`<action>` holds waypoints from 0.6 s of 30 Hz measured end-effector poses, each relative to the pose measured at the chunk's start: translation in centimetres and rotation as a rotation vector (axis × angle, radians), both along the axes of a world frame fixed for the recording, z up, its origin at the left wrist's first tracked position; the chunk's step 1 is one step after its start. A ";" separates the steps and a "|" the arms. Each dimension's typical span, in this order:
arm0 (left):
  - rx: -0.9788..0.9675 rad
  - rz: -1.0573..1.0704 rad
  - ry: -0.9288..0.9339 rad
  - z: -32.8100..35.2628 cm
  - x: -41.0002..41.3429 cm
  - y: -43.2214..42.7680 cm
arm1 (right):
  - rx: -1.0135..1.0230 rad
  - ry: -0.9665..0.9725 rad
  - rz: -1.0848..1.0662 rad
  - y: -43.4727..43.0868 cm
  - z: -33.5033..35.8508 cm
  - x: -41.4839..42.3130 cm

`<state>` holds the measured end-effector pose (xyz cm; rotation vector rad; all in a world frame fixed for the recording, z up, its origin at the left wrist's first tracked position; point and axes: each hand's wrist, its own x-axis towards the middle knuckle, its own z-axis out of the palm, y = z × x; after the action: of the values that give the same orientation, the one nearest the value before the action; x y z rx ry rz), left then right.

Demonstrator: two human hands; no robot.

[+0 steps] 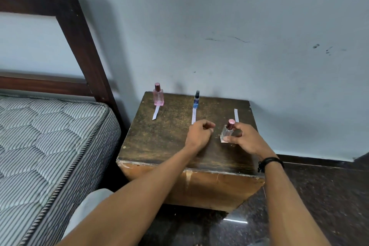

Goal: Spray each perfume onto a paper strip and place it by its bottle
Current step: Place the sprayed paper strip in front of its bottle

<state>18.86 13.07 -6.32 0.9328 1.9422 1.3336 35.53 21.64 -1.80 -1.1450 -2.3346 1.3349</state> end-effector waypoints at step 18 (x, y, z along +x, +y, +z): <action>-0.087 -0.093 0.287 0.7 1.3 2.4 | 0.174 0.024 -0.214 7.1 2.1 -1.5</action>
<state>20.19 15.45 -5.67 1.2102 2.1203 1.1019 34.00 28.73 0.27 -1.2733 -2.1894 1.0449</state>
